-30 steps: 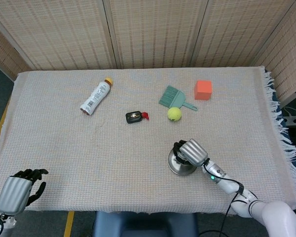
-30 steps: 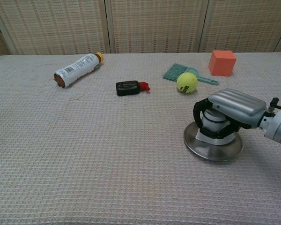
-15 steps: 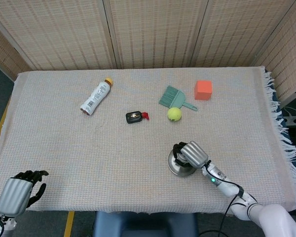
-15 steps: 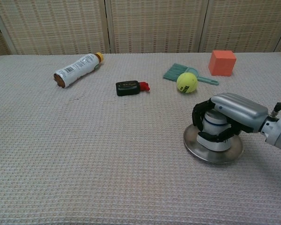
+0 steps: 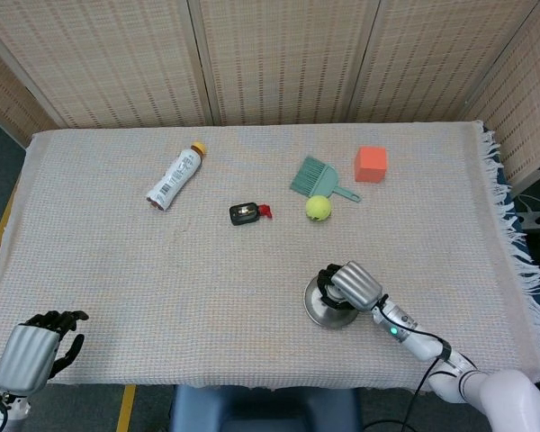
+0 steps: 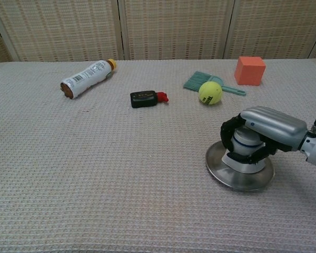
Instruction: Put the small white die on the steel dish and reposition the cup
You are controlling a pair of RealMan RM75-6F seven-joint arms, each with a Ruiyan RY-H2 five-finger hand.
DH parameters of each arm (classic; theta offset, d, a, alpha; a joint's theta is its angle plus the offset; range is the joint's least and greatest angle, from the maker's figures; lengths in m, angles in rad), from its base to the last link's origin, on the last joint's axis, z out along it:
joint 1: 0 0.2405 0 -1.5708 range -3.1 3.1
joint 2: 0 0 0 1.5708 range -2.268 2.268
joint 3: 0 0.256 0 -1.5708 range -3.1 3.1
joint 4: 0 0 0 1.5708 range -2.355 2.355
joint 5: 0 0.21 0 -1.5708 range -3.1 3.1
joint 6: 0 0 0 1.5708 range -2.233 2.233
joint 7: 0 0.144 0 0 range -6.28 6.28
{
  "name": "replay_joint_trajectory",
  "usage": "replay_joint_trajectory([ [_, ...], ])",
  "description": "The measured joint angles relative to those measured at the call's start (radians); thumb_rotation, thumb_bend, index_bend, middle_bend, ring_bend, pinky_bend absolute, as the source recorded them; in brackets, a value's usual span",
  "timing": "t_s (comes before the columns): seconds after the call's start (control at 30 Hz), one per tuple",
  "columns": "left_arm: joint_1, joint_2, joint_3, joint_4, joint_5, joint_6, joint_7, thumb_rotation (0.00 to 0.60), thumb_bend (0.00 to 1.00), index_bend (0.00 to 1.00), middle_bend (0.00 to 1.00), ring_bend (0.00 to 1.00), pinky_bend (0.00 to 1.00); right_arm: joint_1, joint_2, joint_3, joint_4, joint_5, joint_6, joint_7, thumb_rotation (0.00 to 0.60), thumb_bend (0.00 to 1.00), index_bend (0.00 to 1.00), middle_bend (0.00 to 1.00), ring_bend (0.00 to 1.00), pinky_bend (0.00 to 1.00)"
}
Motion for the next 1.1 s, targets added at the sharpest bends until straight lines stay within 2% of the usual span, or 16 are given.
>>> replay_joint_trajectory([
  [0.2,-0.002,0.000,-0.001,0.000,-0.001,-0.004,0.001,0.600,0.39,0.41,0.54,0.50,0.64,-0.010,-0.074,0.011,0.172,-0.004,0.042,-0.099,0.600,0.30,0.62,0.54,0.46,0.74],
  [0.3,-0.002,-0.001,-0.001,0.000,-0.002,-0.005,0.001,0.600,0.39,0.41,0.53,0.50,0.64,-0.014,-0.099,0.012,0.195,-0.003,0.056,-0.087,0.600,0.30,0.62,0.54,0.46,0.74],
  [0.47,-0.002,-0.001,-0.002,0.000,-0.001,-0.004,0.002,0.600,0.39,0.41,0.53,0.50,0.64,-0.013,-0.079,0.004,0.129,-0.001,0.042,0.040,0.600,0.30,0.62,0.54,0.46,0.74],
  [0.63,-0.002,0.000,-0.002,0.001,-0.003,-0.004,0.000,0.600,0.39,0.41,0.53,0.50,0.64,-0.004,-0.017,-0.010,-0.030,-0.008,0.036,0.166,0.600,0.30,0.62,0.54,0.46,0.74],
  [0.7,-0.002,0.000,-0.003,0.001,-0.004,-0.005,-0.001,0.600,0.39,0.41,0.53,0.50,0.64,-0.003,0.004,-0.011,-0.076,-0.014,0.049,0.155,0.600,0.30,0.62,0.54,0.46,0.74],
  [0.87,-0.004,-0.001,-0.002,0.000,-0.001,-0.007,0.005,0.600,0.39,0.41,0.53,0.50,0.64,-0.006,0.017,-0.004,-0.088,-0.027,0.096,0.048,0.600,0.30,0.62,0.54,0.46,0.74],
  [1.1,-0.004,-0.001,-0.003,-0.001,-0.003,-0.007,0.003,0.600,0.39,0.41,0.53,0.50,0.64,-0.010,0.005,0.005,-0.013,-0.034,0.114,-0.060,0.600,0.30,0.62,0.54,0.46,0.74],
])
